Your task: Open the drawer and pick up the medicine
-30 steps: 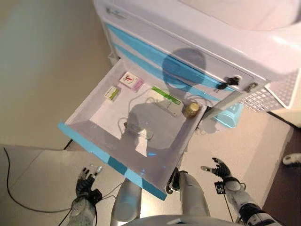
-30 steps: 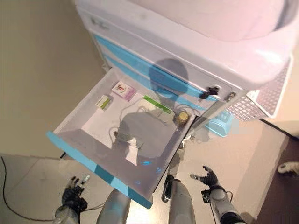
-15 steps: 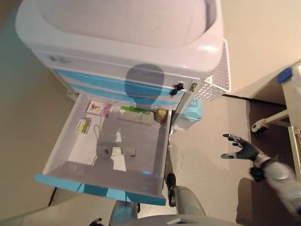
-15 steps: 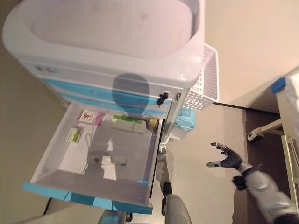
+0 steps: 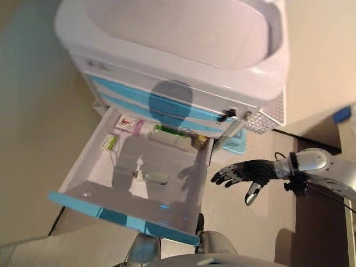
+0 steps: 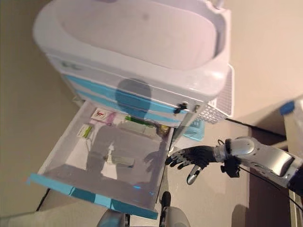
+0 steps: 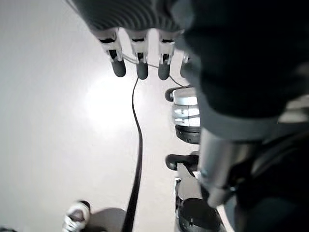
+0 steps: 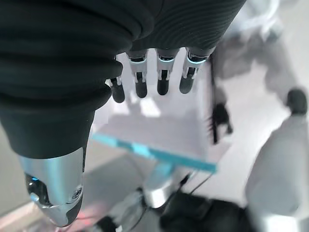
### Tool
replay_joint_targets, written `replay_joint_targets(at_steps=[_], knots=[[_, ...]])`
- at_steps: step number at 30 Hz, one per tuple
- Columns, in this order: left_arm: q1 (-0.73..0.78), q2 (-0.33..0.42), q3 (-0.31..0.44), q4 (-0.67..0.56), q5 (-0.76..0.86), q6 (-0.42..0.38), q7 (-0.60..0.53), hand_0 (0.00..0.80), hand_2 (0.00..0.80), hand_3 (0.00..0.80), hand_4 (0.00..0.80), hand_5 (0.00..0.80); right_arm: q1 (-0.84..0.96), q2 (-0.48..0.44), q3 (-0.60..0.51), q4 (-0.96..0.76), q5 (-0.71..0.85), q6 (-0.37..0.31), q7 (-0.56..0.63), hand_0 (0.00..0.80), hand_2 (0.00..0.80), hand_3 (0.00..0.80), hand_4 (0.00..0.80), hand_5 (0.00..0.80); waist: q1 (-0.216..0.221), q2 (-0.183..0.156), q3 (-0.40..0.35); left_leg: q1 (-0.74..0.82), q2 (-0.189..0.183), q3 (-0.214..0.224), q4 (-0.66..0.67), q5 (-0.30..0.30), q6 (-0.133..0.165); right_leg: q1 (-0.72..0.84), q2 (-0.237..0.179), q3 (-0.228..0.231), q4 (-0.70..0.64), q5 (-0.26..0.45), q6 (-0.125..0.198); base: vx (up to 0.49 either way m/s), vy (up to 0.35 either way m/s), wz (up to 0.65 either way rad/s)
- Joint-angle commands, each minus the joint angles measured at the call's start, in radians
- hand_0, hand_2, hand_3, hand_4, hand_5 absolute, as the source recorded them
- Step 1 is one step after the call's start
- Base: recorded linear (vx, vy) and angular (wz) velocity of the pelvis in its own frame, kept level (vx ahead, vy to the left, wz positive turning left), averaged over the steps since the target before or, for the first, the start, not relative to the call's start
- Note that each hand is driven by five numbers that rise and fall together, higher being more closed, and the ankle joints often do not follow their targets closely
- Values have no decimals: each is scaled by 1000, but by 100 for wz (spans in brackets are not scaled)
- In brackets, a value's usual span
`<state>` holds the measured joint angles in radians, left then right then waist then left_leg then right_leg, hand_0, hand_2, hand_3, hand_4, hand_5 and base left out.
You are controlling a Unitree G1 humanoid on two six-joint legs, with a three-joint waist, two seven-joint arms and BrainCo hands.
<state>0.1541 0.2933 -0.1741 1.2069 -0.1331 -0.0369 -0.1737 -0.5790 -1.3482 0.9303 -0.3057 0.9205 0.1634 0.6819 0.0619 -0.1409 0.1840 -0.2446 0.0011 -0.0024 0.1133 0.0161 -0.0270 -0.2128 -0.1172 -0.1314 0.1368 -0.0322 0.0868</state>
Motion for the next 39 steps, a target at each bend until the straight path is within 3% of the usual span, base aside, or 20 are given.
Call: replay_joint_targets(at_steps=[1,6,7,9,11,12,13,16,18,19,20,21,23,29,39], knots=[[11,23,40,2,-4,-7,16,0,0,0,0,0,-40,21,23,-35,84,-34,-39,0,0,0,0,0,5,-38,24,-24,-54,3,71,-59,22,-12,-7,-1,18,51,63,-17,-38,31],[-1,20,42,18,-35,5,34,0,0,0,0,0,-37,197,-25,57,54,-78,-143,0,0,0,0,0,36,-39,42,-50,-60,-33,81,-49,22,-20,-14,-39,39,33,50,-14,-45,31],[-2,21,42,18,-35,5,34,0,0,0,0,0,-35,198,-26,57,54,-78,-142,0,0,0,0,0,36,-40,41,-51,-60,-33,81,-49,22,-20,-14,-40,39,32,50,-17,-62,17],[-13,13,36,24,-67,15,44,0,0,0,0,0,22,321,-117,167,-6,-116,-234,0,0,0,0,0,46,-31,54,-61,-60,-49,78,-40,21,-25,-18,-57,45,27,45,-18,-57,16],[-19,13,32,24,-73,18,48,0,0,0,0,0,29,360,-131,191,-29,-121,-254,0,0,0,0,0,47,-31,58,-66,-60,-54,78,-37,21,-29,-19,-61,48,26,44,-16,-38,32],[-32,6,24,28,-91,25,60,0,0,0,0,0,65,455,-186,252,-76,-136,-309,0,0,0,0,0,51,-24,68,-74,-62,-64,75,-29,21,-33,-20,-73,50,24,41,-10,-33,26],[-33,7,24,28,-91,25,60,0,0,0,0,0,66,456,-187,252,-76,-136,-309,0,0,0,0,0,51,-24,68,-74,-62,-65,75,-29,21,-33,-21,-73,50,24,41,-12,-47,16],[-57,-1,18,32,-113,39,78,0,0,0,0,0,87,590,-252,331,-193,-163,-393,0,0,0,0,0,52,-14,79,-86,-63,-79,69,-19,20,-43,-22,-87,56,21,37,-8,-32,17],[-90,-13,19,37,-124,51,102,0,0,0,0,0,120,715,-327,364,-374,-200,-478,0,0,0,0,0,50,-6,85,-98,-63,-89,67,-13,22,-54,-24,-97,62,18,34,3,-36,11],[-90,-12,18,37,-124,51,102,0,0,0,0,0,121,716,-327,365,-375,-201,-478,0,0,0,0,0,50,-7,85,-98,-63,-90,67,-13,22,-54,-25,-97,63,18,34,5,-37,10],[-111,-18,17,38,-126,54,116,0,0,0,0,0,143,791,-367,390,-502,-218,-534,0,0,0,0,0,49,0,90,-107,-65,-98,69,-11,24,-60,-27,-103,67,15,33,0,-23,8],[-111,-18,17,38,-126,54,116,0,0,0,0,0,143,793,-367,390,-503,-219,-534,0,0,0,0,0,49,-1,89,-108,-65,-98,69,-11,24,-60,-27,-103,68,15,33,0,-28,10],[-132,-23,14,33,-115,58,137,0,0,0,0,0,168,856,-399,403,-685,-229,-602,0,0,0,0,0,47,12,96,-118,-71,-111,71,-10,26,-68,-32,-112,79,10,32,-1,-9,12],[-154,-35,-6,29,-98,59,169,0,0,0,0,0,209,953,-377,487,-888,-223,-660,0,0,0,0,0,49,33,105,-133,-80,-130,76,-8,30,-76,-40,-121,91,2,30,3,-6,16],[-162,-39,-8,21,-90,57,190,0,0,0,0,0,227,988,-312,507,-1003,-212,-651,0,0,0,0,0,38,57,116,-139,-84,-128,85,-11,32,-89,-43,-110,108,-4,27,1,2,1]])
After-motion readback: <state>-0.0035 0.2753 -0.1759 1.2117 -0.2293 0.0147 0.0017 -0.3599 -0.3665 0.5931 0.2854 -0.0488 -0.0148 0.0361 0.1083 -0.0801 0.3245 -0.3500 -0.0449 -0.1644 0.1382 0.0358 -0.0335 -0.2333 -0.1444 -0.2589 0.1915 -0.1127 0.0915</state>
